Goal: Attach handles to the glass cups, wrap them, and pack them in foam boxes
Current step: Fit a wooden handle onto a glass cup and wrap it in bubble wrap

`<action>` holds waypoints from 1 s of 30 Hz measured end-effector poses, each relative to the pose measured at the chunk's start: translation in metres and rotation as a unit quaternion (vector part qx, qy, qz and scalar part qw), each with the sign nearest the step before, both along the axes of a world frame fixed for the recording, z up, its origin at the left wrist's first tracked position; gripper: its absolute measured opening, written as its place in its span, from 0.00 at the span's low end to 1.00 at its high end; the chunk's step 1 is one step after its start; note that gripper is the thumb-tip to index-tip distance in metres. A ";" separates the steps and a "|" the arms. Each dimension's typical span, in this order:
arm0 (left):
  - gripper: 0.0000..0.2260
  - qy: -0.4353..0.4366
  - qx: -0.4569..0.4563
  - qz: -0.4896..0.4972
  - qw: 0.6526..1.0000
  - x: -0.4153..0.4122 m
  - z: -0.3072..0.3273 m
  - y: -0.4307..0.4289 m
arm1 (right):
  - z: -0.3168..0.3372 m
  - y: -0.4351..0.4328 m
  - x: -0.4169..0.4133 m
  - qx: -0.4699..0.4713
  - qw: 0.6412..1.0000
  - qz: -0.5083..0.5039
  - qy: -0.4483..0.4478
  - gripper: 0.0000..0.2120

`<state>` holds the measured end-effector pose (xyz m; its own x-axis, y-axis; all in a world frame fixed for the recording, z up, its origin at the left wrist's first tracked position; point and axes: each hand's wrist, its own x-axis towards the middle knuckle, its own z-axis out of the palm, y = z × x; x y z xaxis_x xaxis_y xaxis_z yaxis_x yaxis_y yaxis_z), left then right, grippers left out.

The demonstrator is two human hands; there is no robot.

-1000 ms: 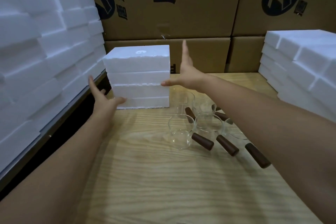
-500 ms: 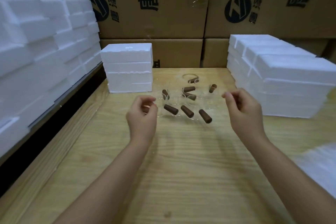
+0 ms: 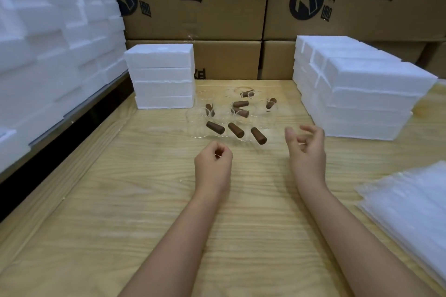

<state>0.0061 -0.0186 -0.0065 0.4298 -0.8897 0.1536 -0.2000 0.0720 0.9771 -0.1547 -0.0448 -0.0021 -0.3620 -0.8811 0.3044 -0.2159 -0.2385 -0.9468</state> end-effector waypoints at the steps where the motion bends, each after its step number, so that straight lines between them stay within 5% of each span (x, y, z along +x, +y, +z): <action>1: 0.12 -0.009 0.001 -0.003 1.000 0.000 -0.001 -0.001 | 0.003 -0.005 0.004 0.008 1.000 0.015 0.011 0.16; 7: 0.12 -0.020 -0.006 -0.008 1.000 0.001 -0.005 -0.006 | 0.000 -0.032 0.040 0.116 0.981 0.064 0.143 0.18; 12: 0.11 -0.019 -0.003 -0.013 1.000 0.001 -0.005 -0.007 | 0.001 -0.043 0.040 0.120 0.991 0.027 0.057 0.06; 18: 0.09 0.061 -0.028 -0.071 0.995 0.002 0.000 -0.001 | 0.004 -0.019 0.011 0.053 0.998 -0.009 -0.025 0.06; 22: 0.37 0.065 -0.051 -0.172 0.982 0.005 0.004 0.008 | 0.003 0.007 0.003 0.004 0.994 0.017 -0.104 0.12; 25: 0.45 0.050 -0.028 -0.252 0.966 0.007 0.004 0.010 | 0.005 0.018 0.007 -0.022 0.992 0.058 -0.109 0.13; 30: 0.28 0.024 -0.027 -0.264 0.964 0.006 0.004 0.010 | -0.003 0.026 0.017 -0.021 0.991 0.105 -0.083 0.12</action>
<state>0.0126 -0.0082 -0.0029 -0.0732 -0.9778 0.1964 -0.0764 0.2018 0.9764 -0.1380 -0.0192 -0.0053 -0.2196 -0.9300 0.2947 0.0013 -0.3024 -0.9532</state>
